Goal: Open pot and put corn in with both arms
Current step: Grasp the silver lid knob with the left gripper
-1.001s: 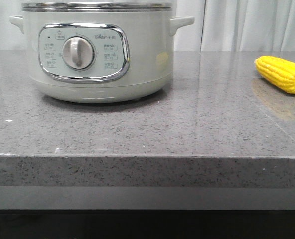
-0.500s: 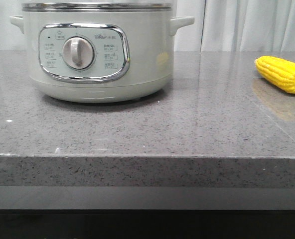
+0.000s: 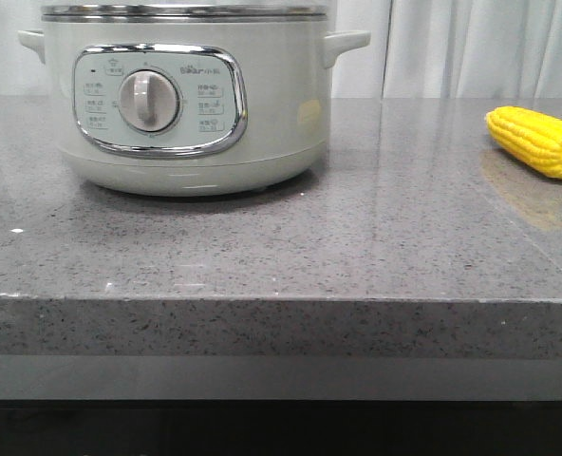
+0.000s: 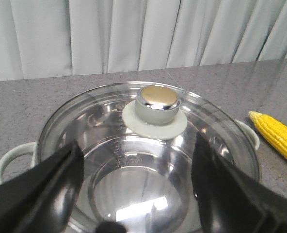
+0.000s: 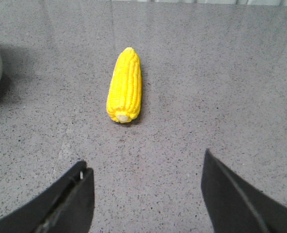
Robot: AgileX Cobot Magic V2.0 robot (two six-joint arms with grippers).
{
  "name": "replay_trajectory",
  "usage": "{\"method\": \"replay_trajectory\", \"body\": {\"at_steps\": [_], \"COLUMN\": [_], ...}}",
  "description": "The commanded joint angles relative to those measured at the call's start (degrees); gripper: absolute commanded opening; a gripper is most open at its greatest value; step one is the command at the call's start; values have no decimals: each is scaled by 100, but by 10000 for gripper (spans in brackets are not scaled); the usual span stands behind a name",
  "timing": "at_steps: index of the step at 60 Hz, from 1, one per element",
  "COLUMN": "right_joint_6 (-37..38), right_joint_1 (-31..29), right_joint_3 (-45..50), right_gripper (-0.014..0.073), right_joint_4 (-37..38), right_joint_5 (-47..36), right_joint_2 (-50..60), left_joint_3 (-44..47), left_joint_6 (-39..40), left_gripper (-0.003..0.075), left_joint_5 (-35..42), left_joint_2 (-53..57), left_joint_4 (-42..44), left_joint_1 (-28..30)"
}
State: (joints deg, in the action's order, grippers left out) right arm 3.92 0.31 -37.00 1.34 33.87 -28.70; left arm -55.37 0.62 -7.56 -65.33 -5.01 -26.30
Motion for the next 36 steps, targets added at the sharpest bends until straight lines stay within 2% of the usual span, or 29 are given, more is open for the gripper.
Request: {"method": "replay_trajectory", "body": {"at_steps": [1,15,36], "right_joint_6": [-38,-38,-38], "right_joint_1": [-36,-36,-36], "right_joint_3": [-173,-173,-173], "right_gripper": [496,496,496], "right_joint_4": [69,69,69], "right_joint_5": [-412,-412,-412], "right_joint_2": [-75,-75,-75], "left_joint_3": [-521,-1511,-2591], "left_joint_6": [-20,-20,-20], "left_gripper": [473,473,473], "left_joint_5": [530,530,461], "left_joint_2": [-260,-1165,-2223], "left_joint_4": [-156,-156,-6], "left_joint_1": [-116,-354,-303]}}
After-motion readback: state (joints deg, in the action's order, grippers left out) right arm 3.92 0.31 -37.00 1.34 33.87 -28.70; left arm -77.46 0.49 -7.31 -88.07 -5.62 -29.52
